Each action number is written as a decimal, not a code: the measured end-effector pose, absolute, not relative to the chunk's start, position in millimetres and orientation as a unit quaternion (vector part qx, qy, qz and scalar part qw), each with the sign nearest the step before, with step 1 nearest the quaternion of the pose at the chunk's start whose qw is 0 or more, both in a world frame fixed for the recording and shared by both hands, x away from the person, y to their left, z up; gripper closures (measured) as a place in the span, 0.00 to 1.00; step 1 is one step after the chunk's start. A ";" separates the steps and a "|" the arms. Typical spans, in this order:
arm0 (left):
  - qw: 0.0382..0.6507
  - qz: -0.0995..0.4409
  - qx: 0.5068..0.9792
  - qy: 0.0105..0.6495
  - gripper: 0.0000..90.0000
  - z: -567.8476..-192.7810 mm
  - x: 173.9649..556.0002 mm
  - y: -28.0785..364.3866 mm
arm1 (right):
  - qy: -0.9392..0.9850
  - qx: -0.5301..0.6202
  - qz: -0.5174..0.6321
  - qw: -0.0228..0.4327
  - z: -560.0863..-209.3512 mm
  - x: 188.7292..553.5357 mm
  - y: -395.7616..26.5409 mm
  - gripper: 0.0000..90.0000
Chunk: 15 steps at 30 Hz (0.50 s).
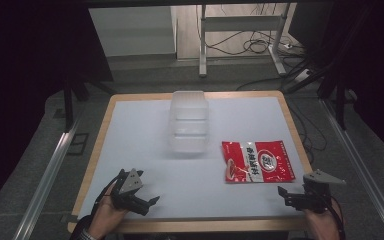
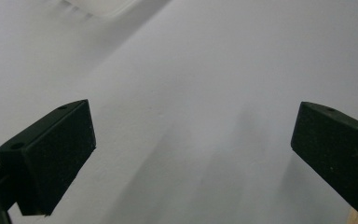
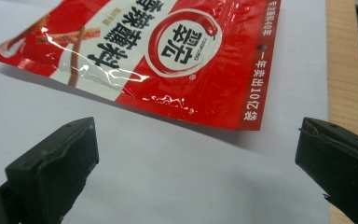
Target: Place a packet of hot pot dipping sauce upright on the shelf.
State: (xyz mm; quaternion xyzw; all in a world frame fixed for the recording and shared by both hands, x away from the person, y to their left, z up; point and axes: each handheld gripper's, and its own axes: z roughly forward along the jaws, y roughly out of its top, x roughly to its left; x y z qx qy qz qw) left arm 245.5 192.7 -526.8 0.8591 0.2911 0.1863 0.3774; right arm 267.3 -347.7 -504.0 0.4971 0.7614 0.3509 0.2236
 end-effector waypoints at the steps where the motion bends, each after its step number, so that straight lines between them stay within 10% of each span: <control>1: 0.377 0.186 0.860 0.291 0.00 -526.9 245.6 192.6 | 0.761 0.499 0.353 0.219 -505.9 269.6 -347.9 0.00; 15: 0.374 0.186 0.862 0.286 0.00 -527.7 245.6 191.0 | 0.767 0.505 0.353 0.182 -520.2 289.8 -350.6 0.00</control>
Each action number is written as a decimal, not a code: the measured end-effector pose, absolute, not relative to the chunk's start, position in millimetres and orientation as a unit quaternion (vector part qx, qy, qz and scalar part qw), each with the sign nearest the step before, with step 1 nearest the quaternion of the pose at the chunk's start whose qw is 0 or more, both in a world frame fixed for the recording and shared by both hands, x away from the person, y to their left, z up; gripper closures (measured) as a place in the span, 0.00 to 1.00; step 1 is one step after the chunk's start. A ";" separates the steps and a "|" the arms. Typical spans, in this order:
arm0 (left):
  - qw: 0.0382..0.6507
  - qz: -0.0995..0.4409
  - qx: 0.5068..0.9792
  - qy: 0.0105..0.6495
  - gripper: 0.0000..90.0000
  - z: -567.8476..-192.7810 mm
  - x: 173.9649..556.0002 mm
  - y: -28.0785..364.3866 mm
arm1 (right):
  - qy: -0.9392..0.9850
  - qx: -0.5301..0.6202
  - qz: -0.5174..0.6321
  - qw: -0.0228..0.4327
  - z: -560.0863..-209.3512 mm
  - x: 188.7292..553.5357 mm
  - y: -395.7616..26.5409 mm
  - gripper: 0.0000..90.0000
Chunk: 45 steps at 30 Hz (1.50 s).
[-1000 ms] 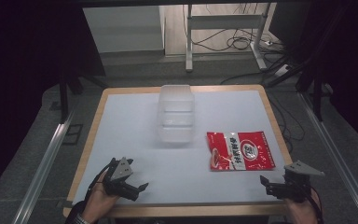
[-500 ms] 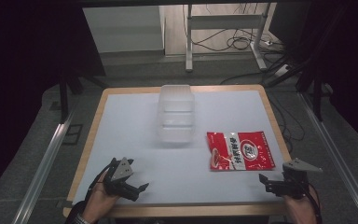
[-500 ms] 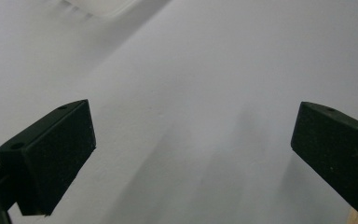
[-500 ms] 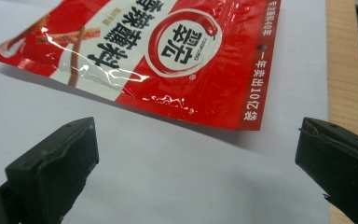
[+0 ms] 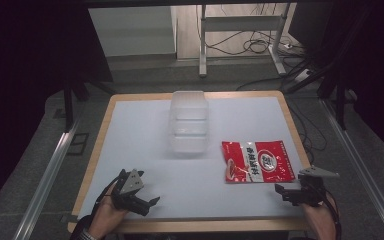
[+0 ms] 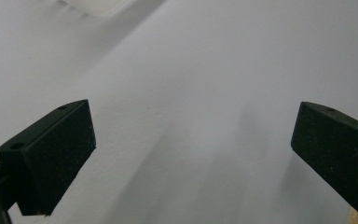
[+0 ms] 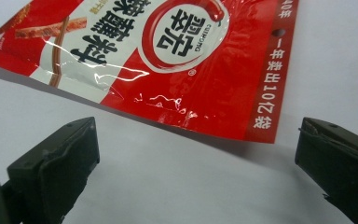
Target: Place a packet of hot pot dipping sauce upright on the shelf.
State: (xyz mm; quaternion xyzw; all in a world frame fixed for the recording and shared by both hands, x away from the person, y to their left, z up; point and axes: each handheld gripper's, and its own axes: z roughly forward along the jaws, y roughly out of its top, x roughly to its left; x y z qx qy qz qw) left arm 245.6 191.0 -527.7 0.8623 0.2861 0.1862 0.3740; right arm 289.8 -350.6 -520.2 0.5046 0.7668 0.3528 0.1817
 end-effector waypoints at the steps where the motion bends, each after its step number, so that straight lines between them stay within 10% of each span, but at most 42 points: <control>1: 0.374 0.186 0.863 0.285 0.00 -527.7 245.6 191.0 | 0.768 0.503 0.353 0.179 -520.9 291.0 -350.8 0.00; 37: 0.365 0.193 0.867 0.280 0.00 -528.7 245.1 188.6 | 0.770 0.489 0.379 0.156 -518.4 332.0 -325.6 0.02; 45: 0.363 0.193 0.868 0.279 0.00 -528.9 245.0 188.0 | 0.773 0.500 0.354 0.160 -513.5 343.2 -321.0 0.29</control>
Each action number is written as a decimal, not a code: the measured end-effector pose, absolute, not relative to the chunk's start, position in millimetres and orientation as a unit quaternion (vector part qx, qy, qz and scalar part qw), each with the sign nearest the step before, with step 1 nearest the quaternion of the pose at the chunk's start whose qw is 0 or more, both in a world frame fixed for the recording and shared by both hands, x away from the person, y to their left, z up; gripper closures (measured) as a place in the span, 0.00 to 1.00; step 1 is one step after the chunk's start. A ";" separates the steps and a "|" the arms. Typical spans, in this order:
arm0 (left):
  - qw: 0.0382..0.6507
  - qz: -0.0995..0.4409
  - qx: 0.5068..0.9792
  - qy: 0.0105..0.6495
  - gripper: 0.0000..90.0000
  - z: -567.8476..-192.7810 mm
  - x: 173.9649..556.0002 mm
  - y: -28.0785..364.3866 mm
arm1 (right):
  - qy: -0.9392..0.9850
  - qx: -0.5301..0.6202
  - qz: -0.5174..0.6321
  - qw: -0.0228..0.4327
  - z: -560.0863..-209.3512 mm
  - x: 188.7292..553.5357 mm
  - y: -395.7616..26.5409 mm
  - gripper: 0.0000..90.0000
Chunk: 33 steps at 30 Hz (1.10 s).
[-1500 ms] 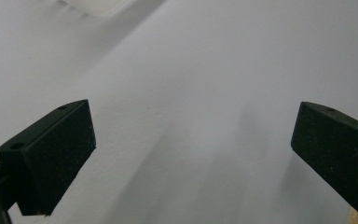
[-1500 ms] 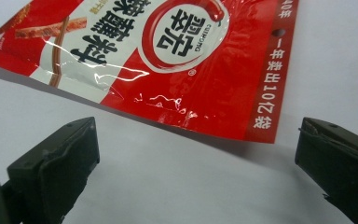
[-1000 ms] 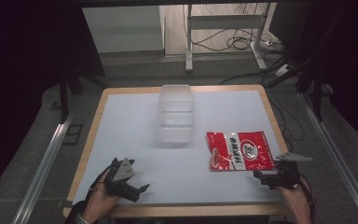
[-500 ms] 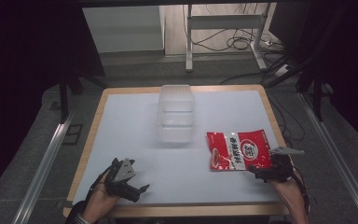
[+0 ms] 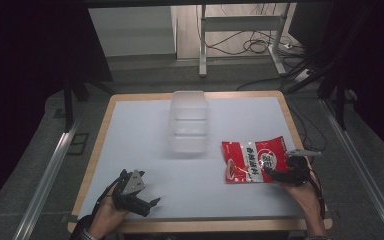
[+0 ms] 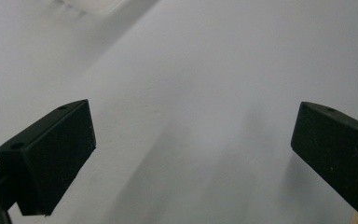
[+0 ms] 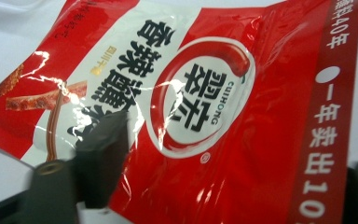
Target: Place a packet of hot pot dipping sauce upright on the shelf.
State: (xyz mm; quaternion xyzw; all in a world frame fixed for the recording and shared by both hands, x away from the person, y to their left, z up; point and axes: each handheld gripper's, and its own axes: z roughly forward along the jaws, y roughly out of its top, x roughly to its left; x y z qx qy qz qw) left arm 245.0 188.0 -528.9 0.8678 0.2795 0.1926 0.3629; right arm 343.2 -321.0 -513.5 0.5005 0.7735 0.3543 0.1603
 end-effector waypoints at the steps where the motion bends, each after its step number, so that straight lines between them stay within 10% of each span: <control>1: 0.363 0.192 0.868 0.279 0.00 -528.9 245.0 187.9 | 0.774 0.499 0.354 0.162 -512.7 344.2 -320.5 0.35; 20: 0.362 0.194 0.868 0.280 0.00 -529.0 245.0 188.1 | 0.783 0.472 0.352 0.201 -498.0 367.5 -300.9 0.95; 33: 0.369 0.188 0.863 0.289 0.00 -527.2 245.2 189.7 | 0.776 0.463 0.383 0.193 -483.7 363.2 -294.8 0.97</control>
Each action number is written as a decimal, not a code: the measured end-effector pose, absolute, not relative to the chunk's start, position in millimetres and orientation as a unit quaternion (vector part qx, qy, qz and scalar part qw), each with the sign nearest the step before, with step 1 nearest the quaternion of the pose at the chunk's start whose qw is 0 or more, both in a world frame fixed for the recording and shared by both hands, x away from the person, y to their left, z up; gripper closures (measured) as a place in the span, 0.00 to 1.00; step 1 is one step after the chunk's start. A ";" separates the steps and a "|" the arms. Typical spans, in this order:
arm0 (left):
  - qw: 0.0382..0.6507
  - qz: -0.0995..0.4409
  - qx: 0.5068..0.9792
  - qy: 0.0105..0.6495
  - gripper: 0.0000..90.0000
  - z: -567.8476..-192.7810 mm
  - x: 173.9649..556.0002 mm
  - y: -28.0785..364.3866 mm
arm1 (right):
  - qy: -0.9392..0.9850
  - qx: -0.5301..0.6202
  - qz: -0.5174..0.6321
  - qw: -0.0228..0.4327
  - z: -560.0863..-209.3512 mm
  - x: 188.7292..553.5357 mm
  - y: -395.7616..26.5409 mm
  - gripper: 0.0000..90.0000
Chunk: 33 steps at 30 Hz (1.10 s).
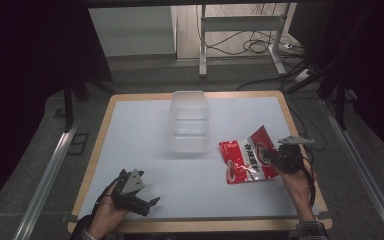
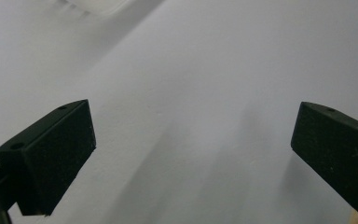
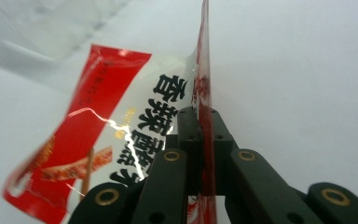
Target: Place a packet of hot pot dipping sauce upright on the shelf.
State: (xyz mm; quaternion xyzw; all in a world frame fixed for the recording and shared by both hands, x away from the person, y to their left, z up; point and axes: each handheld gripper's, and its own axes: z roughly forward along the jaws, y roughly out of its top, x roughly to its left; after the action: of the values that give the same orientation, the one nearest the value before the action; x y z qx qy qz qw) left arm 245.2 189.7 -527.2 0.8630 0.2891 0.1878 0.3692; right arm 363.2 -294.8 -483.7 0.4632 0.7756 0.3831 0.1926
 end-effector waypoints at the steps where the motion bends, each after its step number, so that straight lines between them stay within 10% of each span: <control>1: 0.371 0.185 0.862 0.291 0.00 -526.8 245.3 189.9 | 0.773 0.463 0.391 0.188 -479.9 363.0 -293.9 0.97; 33: 0.384 0.161 0.857 0.304 0.00 -524.1 245.2 189.2 | 0.776 0.426 0.439 0.152 -414.0 365.2 -257.3 0.97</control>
State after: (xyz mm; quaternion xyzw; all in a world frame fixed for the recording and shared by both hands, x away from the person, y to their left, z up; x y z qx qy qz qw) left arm 245.2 189.2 -524.1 0.8569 0.3038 0.1606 0.3842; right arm 365.2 -257.3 -414.0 0.4258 0.7764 0.4391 0.1522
